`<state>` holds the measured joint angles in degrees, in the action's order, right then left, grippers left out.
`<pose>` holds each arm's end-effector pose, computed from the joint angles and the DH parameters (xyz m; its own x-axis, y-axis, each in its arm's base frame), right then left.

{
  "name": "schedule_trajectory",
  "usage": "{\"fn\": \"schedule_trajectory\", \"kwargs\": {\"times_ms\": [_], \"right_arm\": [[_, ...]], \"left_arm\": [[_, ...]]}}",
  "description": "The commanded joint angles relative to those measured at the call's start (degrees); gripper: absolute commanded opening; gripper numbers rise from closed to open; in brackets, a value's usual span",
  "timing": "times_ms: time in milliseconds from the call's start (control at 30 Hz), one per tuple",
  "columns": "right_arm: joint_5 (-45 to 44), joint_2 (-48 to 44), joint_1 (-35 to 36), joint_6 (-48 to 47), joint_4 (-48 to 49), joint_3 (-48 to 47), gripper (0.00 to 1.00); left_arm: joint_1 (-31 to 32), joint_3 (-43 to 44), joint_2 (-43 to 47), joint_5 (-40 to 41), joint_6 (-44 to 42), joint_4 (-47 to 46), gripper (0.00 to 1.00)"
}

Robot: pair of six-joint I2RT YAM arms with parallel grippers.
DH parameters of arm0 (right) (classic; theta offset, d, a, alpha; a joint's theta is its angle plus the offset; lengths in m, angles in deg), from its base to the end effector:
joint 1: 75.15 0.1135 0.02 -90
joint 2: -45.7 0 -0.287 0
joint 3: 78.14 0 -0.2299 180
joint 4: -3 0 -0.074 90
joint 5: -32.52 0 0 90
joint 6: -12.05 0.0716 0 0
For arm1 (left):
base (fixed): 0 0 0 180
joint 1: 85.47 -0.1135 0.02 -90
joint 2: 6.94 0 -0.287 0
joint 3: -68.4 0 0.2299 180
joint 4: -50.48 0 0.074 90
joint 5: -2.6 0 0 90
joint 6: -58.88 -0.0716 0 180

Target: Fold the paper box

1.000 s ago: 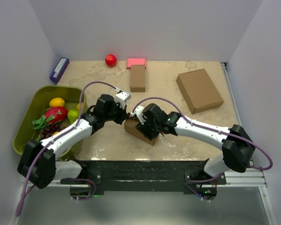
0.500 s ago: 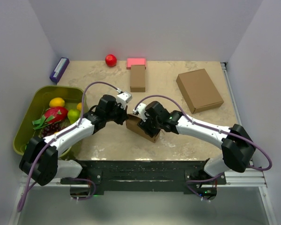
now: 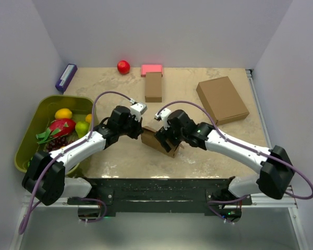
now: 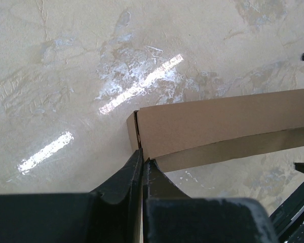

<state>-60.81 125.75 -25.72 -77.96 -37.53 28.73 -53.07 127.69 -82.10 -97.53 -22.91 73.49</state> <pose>0.1963 0.2229 0.2613 -0.4790 -0.5597 -0.6762 -0.7329 0.6790 -0.0429 0.2298 -0.1607 0.2374 -0.6164 0.2247 -0.7547 0.5608 0.7981 -0.2204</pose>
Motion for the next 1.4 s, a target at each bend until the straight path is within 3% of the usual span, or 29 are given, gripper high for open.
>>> {"fn": "schedule_trajectory", "kwargs": {"times_ms": [0,233,500,833,1100,1200,1367], "right_arm": [[-3.3,-6.5,0.6,6.6,-2.9,-2.6,0.93],[-12.5,-8.9,3.2,15.6,-16.2,-2.9,0.92],[-18.5,-8.1,7.4,24.2,-21.0,-3.0,0.87],[-23.1,-6.6,8.1,28.7,-15.5,0.7,0.72],[-22.5,-4.9,8.1,28.9,-14.5,1.5,0.27],[-20.9,-4.6,8.1,29.1,-14.9,0.6,0.15],[-20.3,-3.2,8.0,27.8,-15.9,-1.0,0.05]], "left_arm": [[0.7,-0.4,-0.6,-0.6,2.3,5.0,0.00],[0.6,-0.3,-0.1,-0.8,2.3,5.0,0.00],[0.7,-0.5,0.4,-1.2,2.3,5.0,0.00],[0.6,-0.7,0.5,-1.3,2.3,4.9,0.00],[0.7,-0.7,0.5,-1.8,2.1,4.9,0.00],[0.8,-0.8,0.8,-1.7,2.1,4.9,0.00],[2.1,-0.9,1.1,-0.2,1.8,5.0,0.00]]}}
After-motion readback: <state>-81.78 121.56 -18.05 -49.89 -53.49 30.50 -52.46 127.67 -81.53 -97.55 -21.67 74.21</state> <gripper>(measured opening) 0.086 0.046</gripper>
